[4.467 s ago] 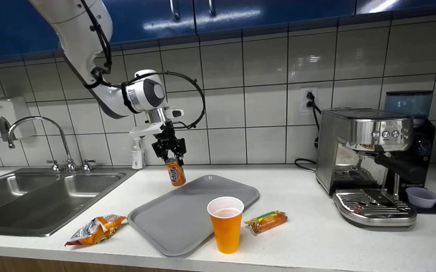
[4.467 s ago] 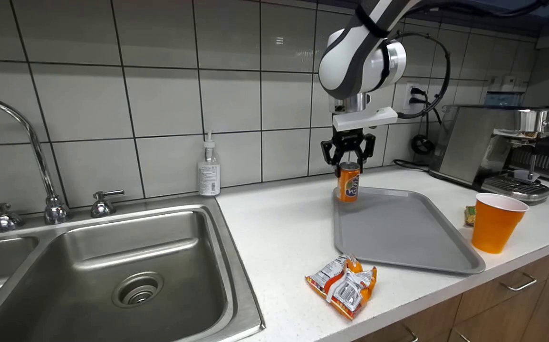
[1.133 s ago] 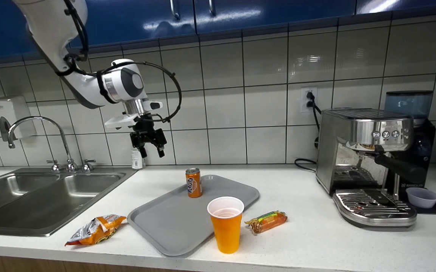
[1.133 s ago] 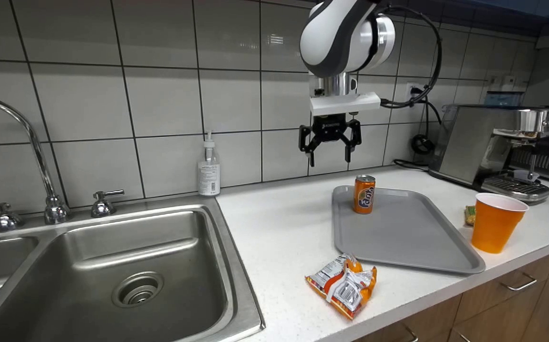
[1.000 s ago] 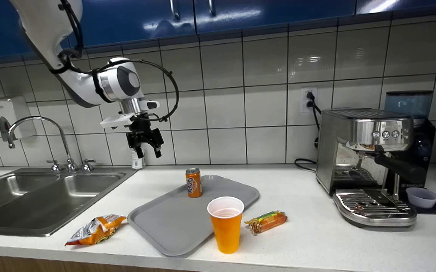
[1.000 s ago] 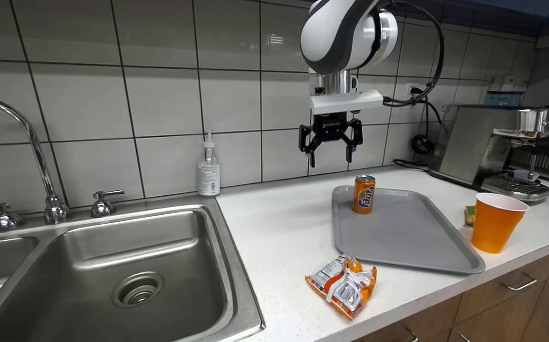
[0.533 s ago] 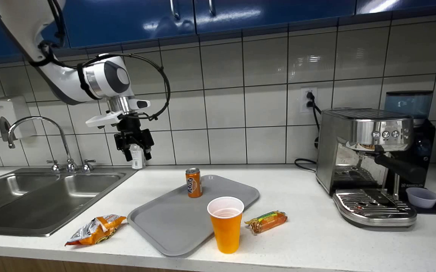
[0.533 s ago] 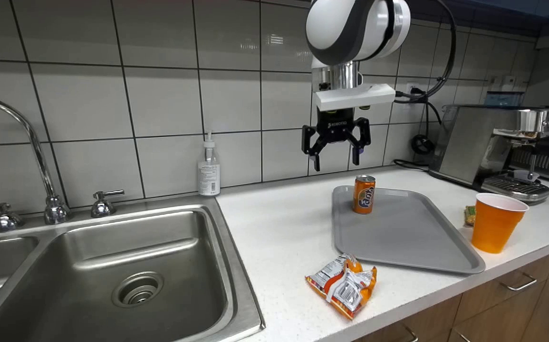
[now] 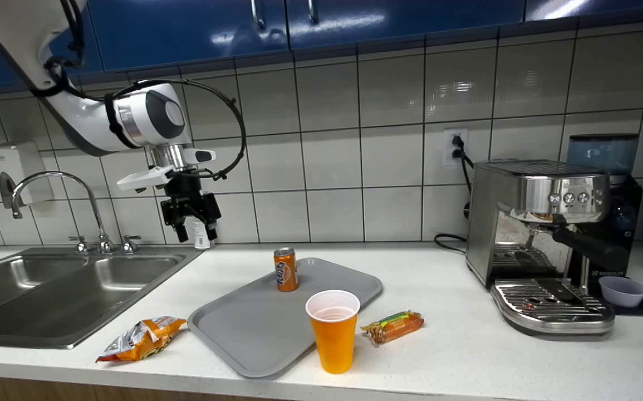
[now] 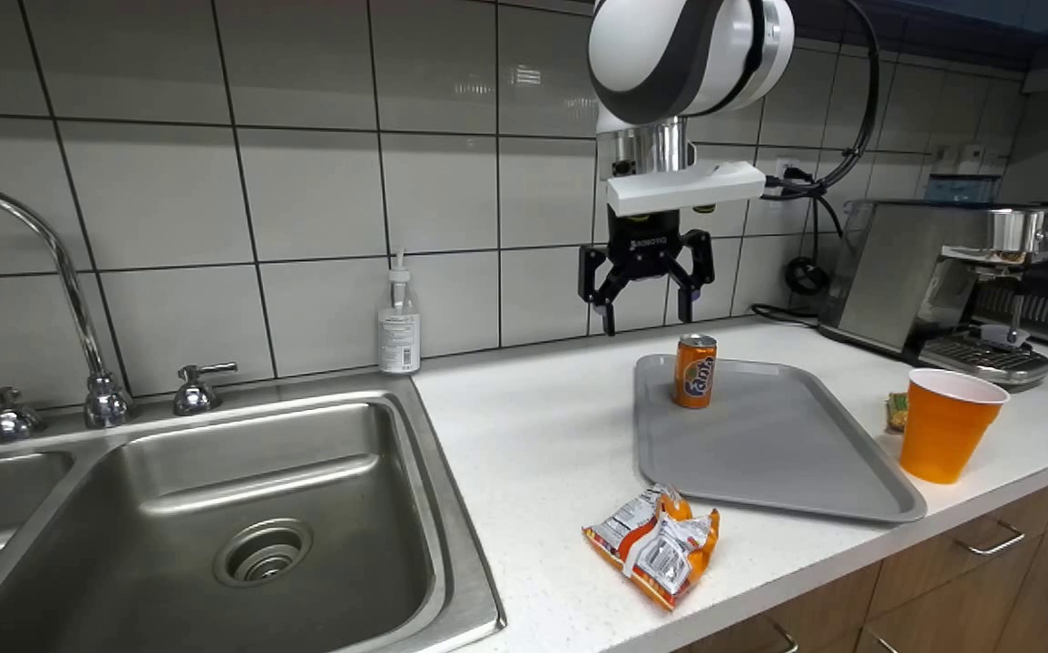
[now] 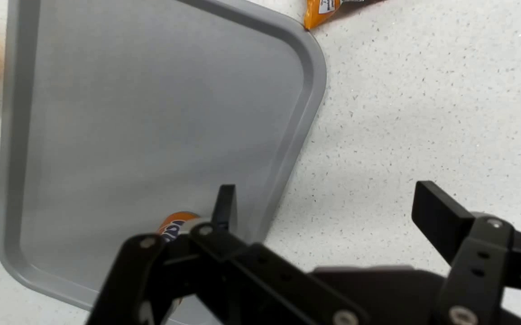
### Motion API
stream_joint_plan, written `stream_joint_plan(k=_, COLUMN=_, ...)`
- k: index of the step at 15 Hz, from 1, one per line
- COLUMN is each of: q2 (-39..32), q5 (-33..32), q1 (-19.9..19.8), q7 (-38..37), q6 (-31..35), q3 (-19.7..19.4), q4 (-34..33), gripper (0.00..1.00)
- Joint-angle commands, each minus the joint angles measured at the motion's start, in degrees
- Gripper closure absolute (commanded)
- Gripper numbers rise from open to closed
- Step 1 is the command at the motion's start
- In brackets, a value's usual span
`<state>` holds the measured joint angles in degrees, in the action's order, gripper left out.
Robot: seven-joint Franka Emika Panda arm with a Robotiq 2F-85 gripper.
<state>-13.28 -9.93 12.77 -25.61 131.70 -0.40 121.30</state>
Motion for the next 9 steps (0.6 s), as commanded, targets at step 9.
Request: stream_joint_plan(k=9, q2=2.4, q5=-6.2, q1=0.2, q7=-2.9, q6=3.8, q3=1.4, q4=2.8, gripper=0.0)
